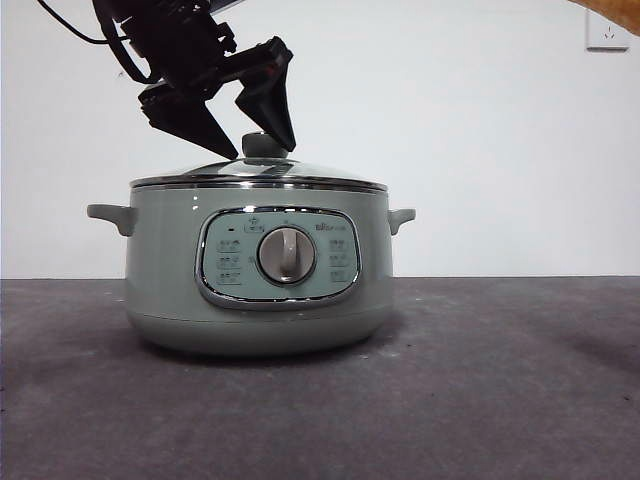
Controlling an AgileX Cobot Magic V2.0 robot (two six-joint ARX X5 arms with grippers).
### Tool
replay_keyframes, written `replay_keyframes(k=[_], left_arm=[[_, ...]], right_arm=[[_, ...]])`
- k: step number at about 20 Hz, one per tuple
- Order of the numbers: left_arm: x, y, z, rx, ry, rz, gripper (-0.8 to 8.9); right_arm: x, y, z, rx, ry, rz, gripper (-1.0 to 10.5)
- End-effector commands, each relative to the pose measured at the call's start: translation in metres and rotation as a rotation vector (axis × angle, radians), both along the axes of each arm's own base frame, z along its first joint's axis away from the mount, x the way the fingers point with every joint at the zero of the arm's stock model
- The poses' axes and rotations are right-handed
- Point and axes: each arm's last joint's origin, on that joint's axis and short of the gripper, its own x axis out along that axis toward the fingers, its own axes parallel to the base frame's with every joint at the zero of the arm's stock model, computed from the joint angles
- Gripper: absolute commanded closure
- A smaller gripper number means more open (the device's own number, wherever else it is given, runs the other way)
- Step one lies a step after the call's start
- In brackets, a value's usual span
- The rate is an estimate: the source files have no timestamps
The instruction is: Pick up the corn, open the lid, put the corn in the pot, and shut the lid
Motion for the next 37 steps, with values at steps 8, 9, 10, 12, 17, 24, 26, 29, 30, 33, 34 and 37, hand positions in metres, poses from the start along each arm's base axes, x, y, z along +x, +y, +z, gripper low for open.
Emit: replay_keyframes(k=[8, 9, 10, 12, 17, 24, 26, 29, 30, 33, 34, 37], left_arm=[[0.0, -0.003, 0.0, -0.049, 0.024, -0.016, 6.47], [0.0, -0.003, 0.0, -0.051, 0.027, -0.014, 6.61], [0.0, -0.003, 0.0, -0.053, 0.03, -0.011, 6.61], [0.0, -0.003, 0.0, -0.054, 0.034, -0.01, 6.72], [0.001, -0.004, 0.001, -0.061, 0.026, -0.008, 8.21], [0.002, -0.004, 0.035, -0.115, -0.061, -0.017, 8.21], [0.001, -0.004, 0.05, -0.135, -0.086, -0.025, 8.21], [-0.009, 0.002, 0.073, -0.167, -0.139, -0.021, 8.21], [-0.014, 0.009, 0.083, -0.18, -0.167, -0.012, 8.21], [-0.041, 0.043, 0.12, -0.226, -0.273, 0.046, 8.21], [-0.053, 0.057, 0.133, -0.242, -0.302, 0.074, 8.21], [-0.096, 0.1, 0.157, -0.228, -0.341, 0.166, 8.21]], right_arm=[[-0.001, 0.0, 0.001, 0.008, -0.001, -0.007, 9.6], [-0.001, 0.0, 0.001, 0.009, -0.002, -0.007, 9.6], [-0.001, 0.0, 0.001, 0.008, -0.001, -0.007, 9.6], [-0.001, 0.0, 0.001, 0.009, -0.002, -0.007, 9.6], [0.0, 0.0, 0.001, 0.013, -0.01, -0.007, 9.6], [0.001, 0.0, 0.002, 0.018, -0.021, -0.007, 9.6], [0.001, 0.001, 0.003, 0.025, -0.034, -0.008, 9.6], [0.004, 0.002, 0.007, 0.045, -0.075, -0.008, 9.6], [0.007, 0.003, 0.008, 0.054, -0.094, -0.008, 9.6], [0.021, 0.01, 0.012, 0.092, -0.152, -0.011, 9.6], [0.028, 0.013, 0.012, 0.113, -0.163, -0.015, 9.6], [0.056, 0.029, 0.01, 0.21, -0.176, 0.038, 9.6]])
